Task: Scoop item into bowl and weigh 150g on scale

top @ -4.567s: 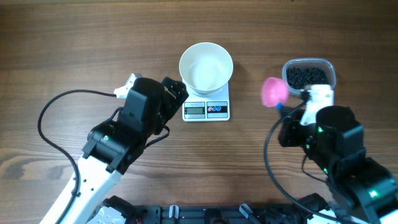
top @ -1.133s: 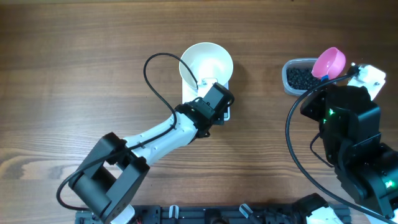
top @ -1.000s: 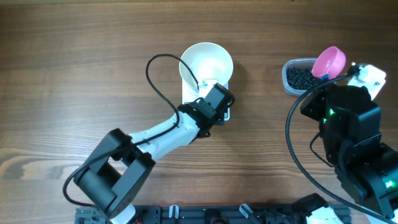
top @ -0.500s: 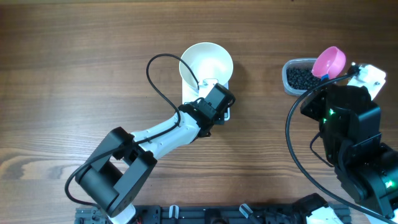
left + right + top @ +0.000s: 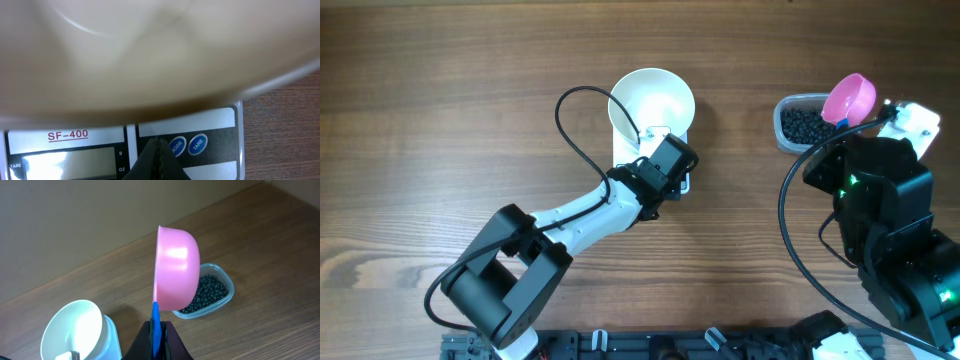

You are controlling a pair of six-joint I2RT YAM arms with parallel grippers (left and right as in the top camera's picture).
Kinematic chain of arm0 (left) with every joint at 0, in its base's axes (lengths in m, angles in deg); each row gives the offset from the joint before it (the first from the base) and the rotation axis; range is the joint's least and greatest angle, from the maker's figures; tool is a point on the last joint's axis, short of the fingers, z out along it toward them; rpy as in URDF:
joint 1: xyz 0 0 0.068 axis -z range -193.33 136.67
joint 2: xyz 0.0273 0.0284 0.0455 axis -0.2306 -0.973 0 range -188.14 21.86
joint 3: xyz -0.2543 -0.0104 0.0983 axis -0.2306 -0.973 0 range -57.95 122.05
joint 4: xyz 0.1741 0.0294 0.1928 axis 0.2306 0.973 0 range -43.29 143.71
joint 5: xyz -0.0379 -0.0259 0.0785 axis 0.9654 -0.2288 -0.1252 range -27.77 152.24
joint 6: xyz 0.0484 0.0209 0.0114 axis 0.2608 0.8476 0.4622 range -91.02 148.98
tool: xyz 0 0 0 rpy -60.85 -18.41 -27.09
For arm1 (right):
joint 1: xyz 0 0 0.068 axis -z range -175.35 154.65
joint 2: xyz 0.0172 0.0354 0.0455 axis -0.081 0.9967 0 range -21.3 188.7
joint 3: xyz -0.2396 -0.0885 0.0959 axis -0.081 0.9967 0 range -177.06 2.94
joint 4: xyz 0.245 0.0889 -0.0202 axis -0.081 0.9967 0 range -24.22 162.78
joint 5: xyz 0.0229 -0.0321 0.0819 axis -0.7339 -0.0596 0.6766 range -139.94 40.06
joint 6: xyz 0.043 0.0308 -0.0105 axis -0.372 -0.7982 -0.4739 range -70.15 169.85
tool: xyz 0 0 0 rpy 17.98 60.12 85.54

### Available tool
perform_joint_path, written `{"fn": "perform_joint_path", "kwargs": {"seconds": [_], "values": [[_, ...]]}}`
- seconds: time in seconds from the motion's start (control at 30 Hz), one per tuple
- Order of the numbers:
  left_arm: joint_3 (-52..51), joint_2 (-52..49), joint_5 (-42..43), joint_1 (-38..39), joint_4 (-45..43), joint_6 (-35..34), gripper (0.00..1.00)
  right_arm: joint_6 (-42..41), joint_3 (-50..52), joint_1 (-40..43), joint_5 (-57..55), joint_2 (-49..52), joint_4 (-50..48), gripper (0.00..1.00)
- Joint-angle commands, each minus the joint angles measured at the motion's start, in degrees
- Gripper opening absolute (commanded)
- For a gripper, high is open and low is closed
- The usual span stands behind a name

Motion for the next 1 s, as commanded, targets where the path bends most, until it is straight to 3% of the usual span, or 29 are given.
{"fn": "perform_joint_path", "kwargs": {"seconds": [0.0,0.97], "values": [[0.6,-0.8,-1.2,0.2,-0.7,0.7,0.04,1.1,-1.2,0.2,-1.4,0.0,-0.4,0.04],[-0.9,-1.7,-1.2,0.2,-0.9,0.5,0.04,1.2,-1.2,0.2,-1.4,0.0,-1.4,0.04]]}}
